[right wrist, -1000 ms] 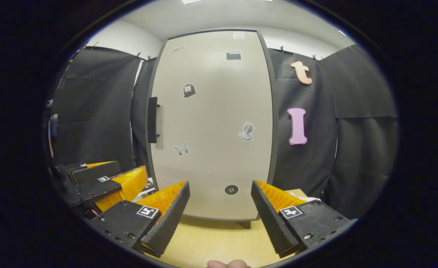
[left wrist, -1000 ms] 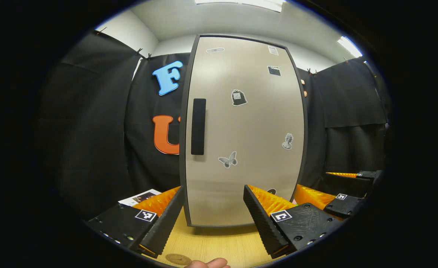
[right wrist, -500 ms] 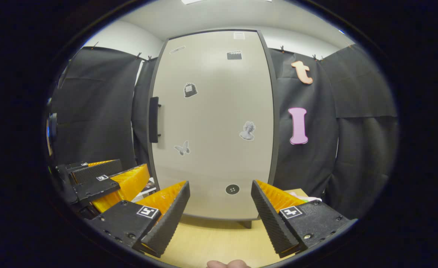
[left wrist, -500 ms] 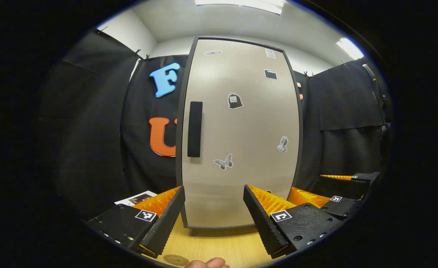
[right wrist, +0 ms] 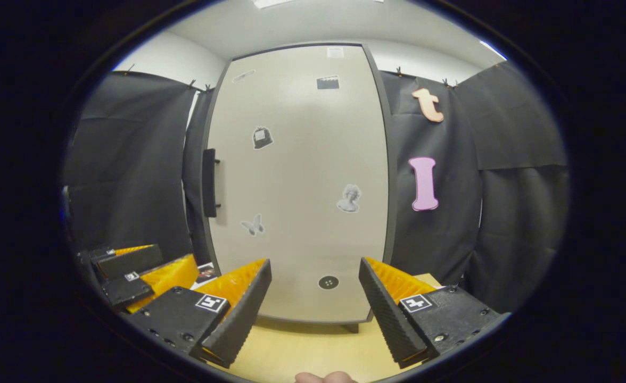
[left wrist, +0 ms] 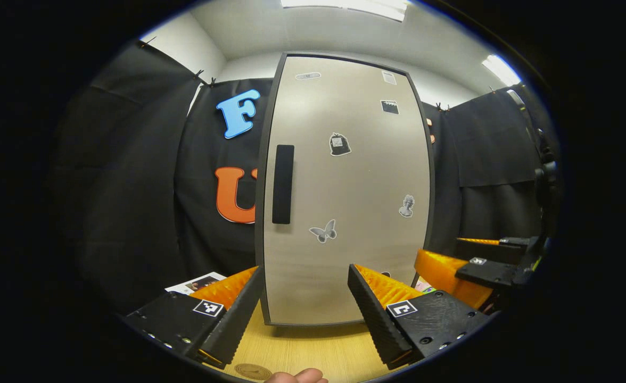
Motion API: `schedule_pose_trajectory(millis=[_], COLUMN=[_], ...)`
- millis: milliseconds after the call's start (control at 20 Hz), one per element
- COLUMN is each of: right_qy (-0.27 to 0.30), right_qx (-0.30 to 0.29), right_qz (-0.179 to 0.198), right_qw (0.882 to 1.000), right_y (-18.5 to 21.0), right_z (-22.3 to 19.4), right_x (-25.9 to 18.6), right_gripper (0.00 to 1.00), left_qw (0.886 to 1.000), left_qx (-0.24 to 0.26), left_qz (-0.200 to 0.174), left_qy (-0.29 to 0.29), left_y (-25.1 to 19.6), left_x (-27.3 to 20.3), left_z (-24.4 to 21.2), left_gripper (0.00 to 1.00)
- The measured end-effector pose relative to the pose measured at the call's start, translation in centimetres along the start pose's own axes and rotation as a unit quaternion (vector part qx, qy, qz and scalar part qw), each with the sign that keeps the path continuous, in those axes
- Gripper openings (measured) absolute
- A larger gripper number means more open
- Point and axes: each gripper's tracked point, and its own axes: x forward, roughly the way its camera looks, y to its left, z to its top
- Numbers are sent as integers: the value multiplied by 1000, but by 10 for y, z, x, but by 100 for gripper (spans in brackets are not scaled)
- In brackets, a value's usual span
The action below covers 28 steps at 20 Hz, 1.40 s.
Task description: Open the cabinet door with the right hand, grasp the bottle in the cabinet with the left hand and place it on the coaster, then close the cabinet door with the right hand.
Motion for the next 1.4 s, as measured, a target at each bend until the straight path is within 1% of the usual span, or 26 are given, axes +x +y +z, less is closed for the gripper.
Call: schedule_pose_trajectory(millis=[200,400,500,550,650,750,1050,1150,1250,1350,1400], right_qy=[-22,-47,-50,-42,-32,-38,-43,-33,-21,-28,-30], right_qx=[-22,-43,-47,-44,-27,-20,-40,-42,-37,-35,-51], right_qz=[16,43,62,67,81,94,138,152,158,171,156], right_qw=[999,997,996,996,996,995,989,987,986,984,986], right_y=[11,34,49,56,72,89,144,162,175,190,191], right_z=[27,56,61,60,58,66,75,73,70,74,74], right_x=[24,51,65,73,85,95,121,130,136,139,141], right_gripper=[100,100,100,100,100,100,100,100,100,100,99], left_qw=[1000,1000,999,999,998,996,989,985,982,979,978], left_qx=[-1,5,6,6,5,1,-12,-15,-13,-16,-17], left_qz=[0,16,33,42,64,85,148,170,189,201,207], left_qy=[-6,-5,1,2,5,8,19,19,24,25,26], left_y=[9,30,46,53,71,87,138,153,171,183,188], left_x=[-10,-24,-32,-36,-42,-49,-67,-74,-75,-80,-84], left_z=[2,-3,-6,-7,-9,-11,-19,-18,-22,-23,-23], left_gripper=[95,95,95,95,95,95,95,95,95,95,95])
